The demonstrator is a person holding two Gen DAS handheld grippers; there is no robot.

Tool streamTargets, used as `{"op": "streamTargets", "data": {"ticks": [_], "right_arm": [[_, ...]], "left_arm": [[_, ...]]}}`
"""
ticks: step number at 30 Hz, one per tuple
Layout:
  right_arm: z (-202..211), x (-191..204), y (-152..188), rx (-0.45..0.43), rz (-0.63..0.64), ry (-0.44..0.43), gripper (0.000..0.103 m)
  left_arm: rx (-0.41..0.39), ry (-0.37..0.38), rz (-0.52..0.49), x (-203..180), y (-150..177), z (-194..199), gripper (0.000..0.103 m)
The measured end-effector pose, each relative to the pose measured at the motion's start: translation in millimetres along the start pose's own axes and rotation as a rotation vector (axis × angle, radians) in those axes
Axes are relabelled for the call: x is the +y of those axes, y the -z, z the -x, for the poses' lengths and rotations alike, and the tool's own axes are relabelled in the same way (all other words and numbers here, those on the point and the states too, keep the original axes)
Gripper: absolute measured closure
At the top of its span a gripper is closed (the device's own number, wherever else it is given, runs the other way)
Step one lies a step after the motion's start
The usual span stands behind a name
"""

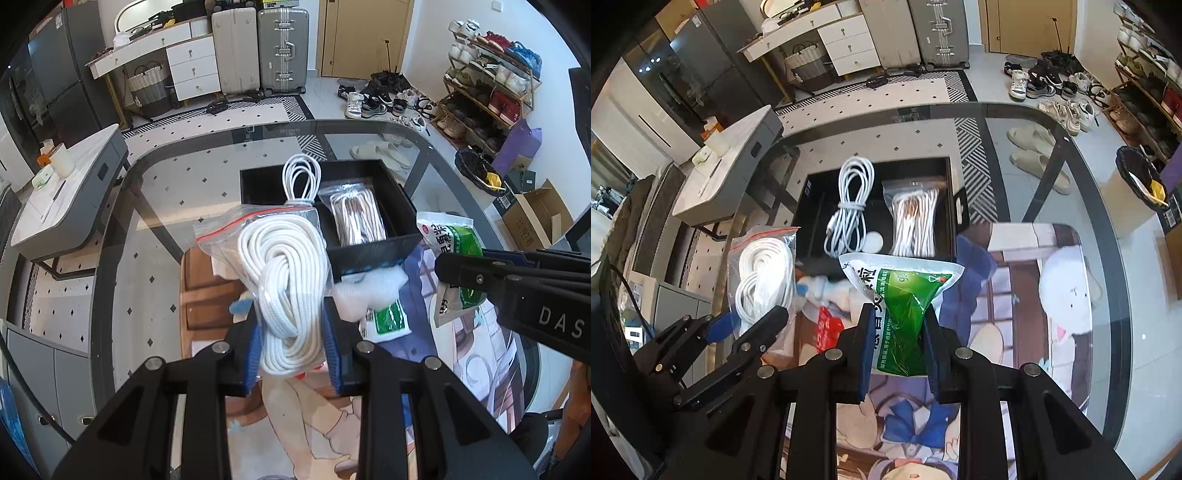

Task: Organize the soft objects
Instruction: 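Carry the bagged rope and green packet over the black box and lower them in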

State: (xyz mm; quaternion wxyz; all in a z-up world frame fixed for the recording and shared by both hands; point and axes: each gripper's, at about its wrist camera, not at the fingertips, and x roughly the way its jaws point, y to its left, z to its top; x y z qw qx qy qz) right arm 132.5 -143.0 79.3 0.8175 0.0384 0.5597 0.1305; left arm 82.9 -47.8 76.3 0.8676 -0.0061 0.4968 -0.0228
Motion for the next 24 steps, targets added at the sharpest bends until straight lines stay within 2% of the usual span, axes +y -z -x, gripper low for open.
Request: {"op": "streamTargets", "data": {"ticks": [13, 24], "right_arm": [[-5, -9, -39, -0.029, -0.008, -0.035, 0.08], [-27, -14, -69, -0.029, -0.002, -0.064, 0.08]], "left_arm": [[-0.02, 0.02, 0.004, 2, -32, -12, 0.075], [-0.035, 0.028, 0.01, 7, -60, -33, 0.075]]}}
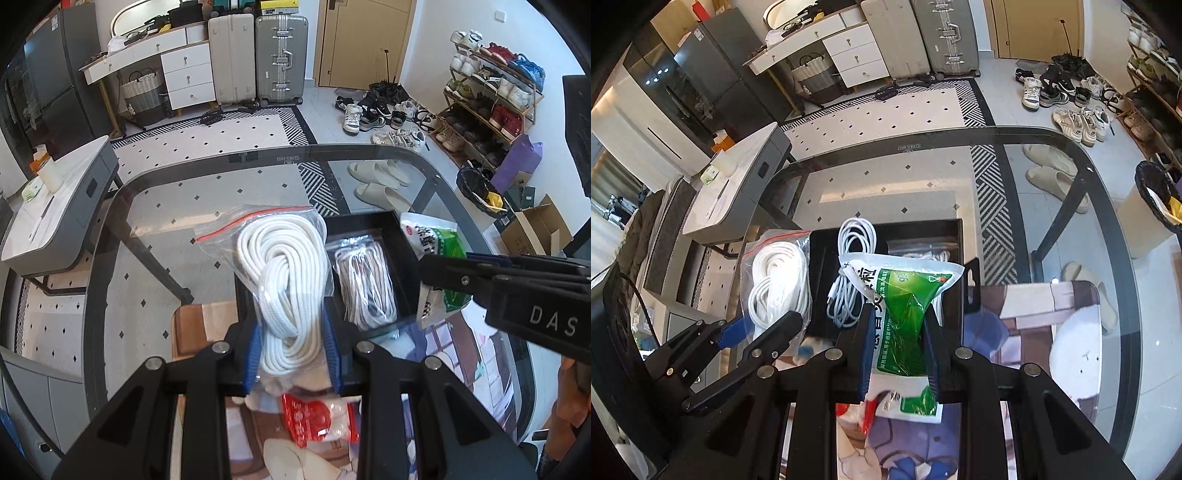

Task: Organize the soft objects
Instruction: 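Carry the bagged rope and green packet over the black box and lower them in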

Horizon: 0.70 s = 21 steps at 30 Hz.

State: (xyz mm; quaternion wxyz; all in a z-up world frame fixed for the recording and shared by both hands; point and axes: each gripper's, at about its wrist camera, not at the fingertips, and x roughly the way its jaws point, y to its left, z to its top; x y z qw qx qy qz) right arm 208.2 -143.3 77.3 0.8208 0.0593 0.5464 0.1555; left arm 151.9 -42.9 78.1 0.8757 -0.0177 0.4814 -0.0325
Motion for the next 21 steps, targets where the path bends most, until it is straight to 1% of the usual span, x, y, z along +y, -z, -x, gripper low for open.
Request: {"op": "streamTargets", "data": {"ticks": [7, 14, 21], "right_arm": [[-26, -3, -15, 0.027, 0.0, -0.007, 0.08], [-52, -8, -24, 0.056, -0.002, -0.01, 0.08], [-77, -13, -28, 0.093, -0.003, -0.009, 0.079]], "left_arm": [[0.022, 0.002, -0.002, 1, -11, -23, 0.075], [0.055, 0.015, 0.007, -1, -11, -47, 0.075], [0.077, 0.025, 0.004, -2, -13, -62, 0.075]]}}
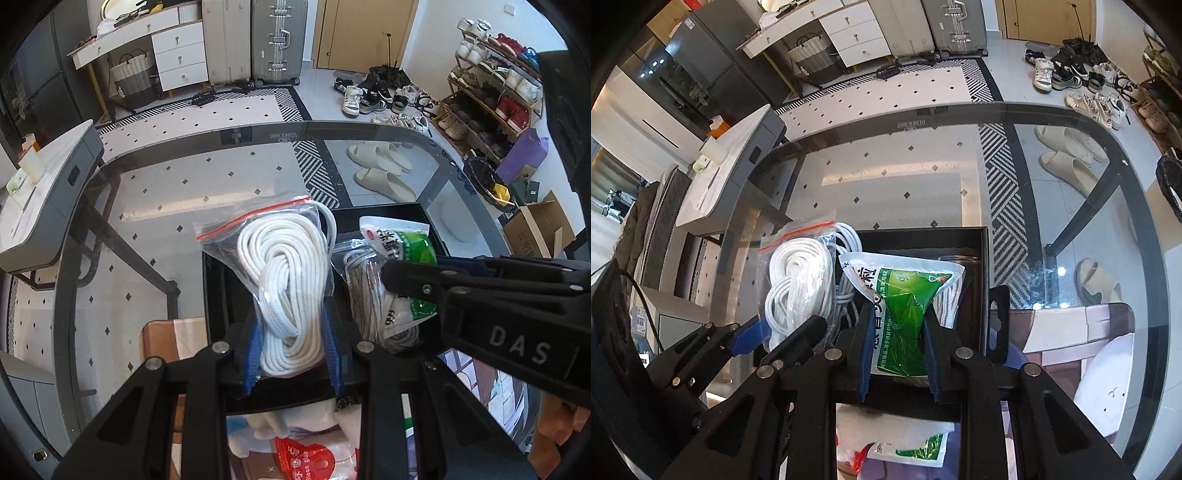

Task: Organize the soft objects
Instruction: 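Carry the bagged rope and green packet over the black box and lower them in, then open both grippers to release the rope bag and green packet into the box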

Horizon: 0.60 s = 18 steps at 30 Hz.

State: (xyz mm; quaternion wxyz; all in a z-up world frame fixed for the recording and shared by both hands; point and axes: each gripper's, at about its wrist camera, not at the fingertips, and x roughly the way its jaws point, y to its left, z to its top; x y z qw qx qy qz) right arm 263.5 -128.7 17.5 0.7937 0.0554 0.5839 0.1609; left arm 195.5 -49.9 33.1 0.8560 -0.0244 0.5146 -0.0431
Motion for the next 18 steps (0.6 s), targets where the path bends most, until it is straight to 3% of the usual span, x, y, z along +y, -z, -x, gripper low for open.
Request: {"op": "streamTargets", "data": {"ticks": [7, 12, 18], "right_arm": [[-19, -8, 0, 0.036, -0.009, 0.007, 0.076], [-19, -15, 1, 0.035, -0.02, -0.002, 0.069], [-9, -9, 5, 0.027, -0.009, -0.022, 0.056]], "left_arm": [[0.013, 0.013, -0.001, 3, -1, -7, 0.07], [0.027, 0.005, -0.013, 0, 1, -9, 0.051], [0.025, 0.013, -0.017, -2, 1, -5, 0.045]]}}
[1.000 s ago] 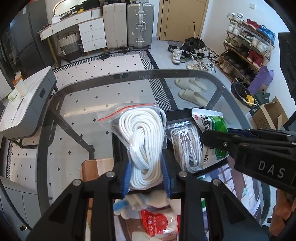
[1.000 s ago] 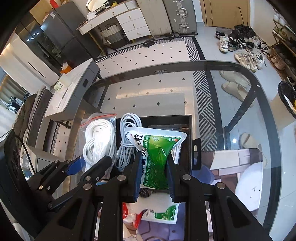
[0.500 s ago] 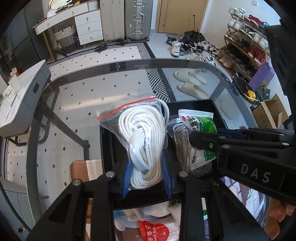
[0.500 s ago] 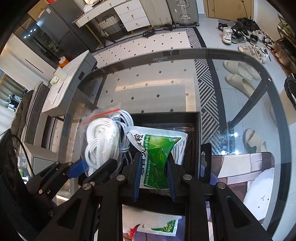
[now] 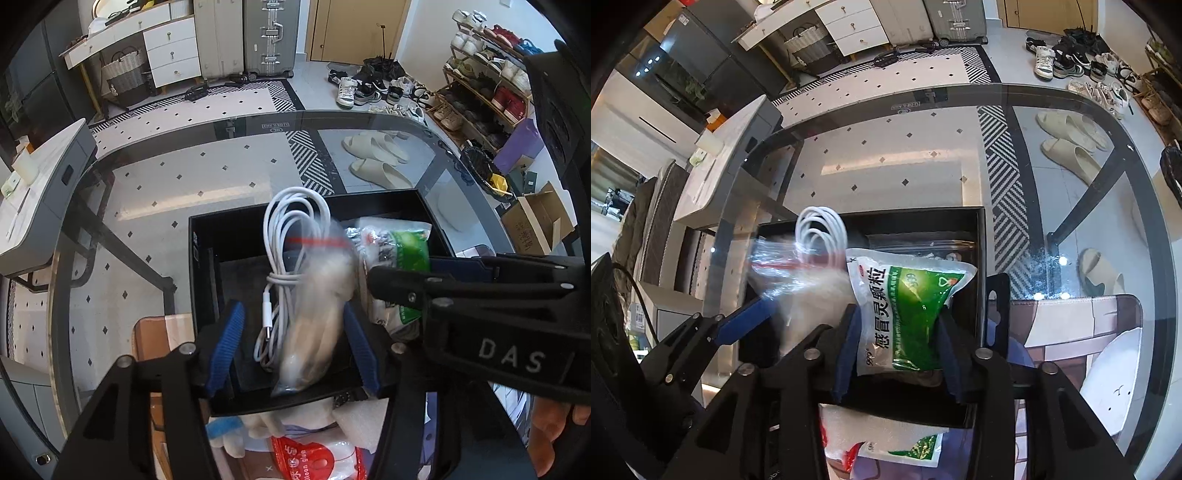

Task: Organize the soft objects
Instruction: 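Open both grippers to release the rope bag and green packet into the box, then move the left gripper to the red balloon bag while the right gripper approaches the white foam sheet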

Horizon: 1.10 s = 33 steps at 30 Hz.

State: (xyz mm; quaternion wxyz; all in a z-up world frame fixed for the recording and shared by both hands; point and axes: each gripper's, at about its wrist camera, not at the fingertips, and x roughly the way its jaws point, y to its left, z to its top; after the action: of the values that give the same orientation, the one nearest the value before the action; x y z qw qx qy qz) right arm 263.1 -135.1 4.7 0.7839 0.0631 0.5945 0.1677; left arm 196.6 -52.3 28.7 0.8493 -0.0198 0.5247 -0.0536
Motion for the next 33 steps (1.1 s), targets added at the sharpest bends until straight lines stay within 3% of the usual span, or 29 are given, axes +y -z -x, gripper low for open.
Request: {"op": "streamTargets", "data": {"ticks": [5, 7, 11, 13, 14, 20, 33], "right_arm": [[18, 5, 3, -0.037, 0.011, 0.029, 0.037], [26, 4, 4, -0.048, 0.003, 0.021, 0.035], [38, 4, 8, -0.063, 0.002, 0.029, 0.022], [44, 3, 11, -0.067, -0.004, 0.025, 0.017], [47, 4, 13, -0.067, -0.002, 0.028, 0.014], [61, -1, 27, -0.075, -0.016, 0.031, 0.005], [64, -9, 70, -0.045, -0.043, 0.043, 0.003]], "left_arm": [[-0.024, 0.005, -0.009, -2, 1, 12, 0.028], [-0.032, 0.002, -0.008, -2, 1, 18, 0.027], [-0.029, -0.018, -0.02, -1, 4, 27, 0.026], [-0.033, -0.033, -0.023, -1, 6, 32, 0.014], [-0.04, -0.033, -0.026, -1, 8, 35, 0.002], [-0.043, -0.029, -0.039, -1, 16, 50, 0.0], [-0.028, -0.045, -0.006, 9, 48, 63, 0.0]]}}
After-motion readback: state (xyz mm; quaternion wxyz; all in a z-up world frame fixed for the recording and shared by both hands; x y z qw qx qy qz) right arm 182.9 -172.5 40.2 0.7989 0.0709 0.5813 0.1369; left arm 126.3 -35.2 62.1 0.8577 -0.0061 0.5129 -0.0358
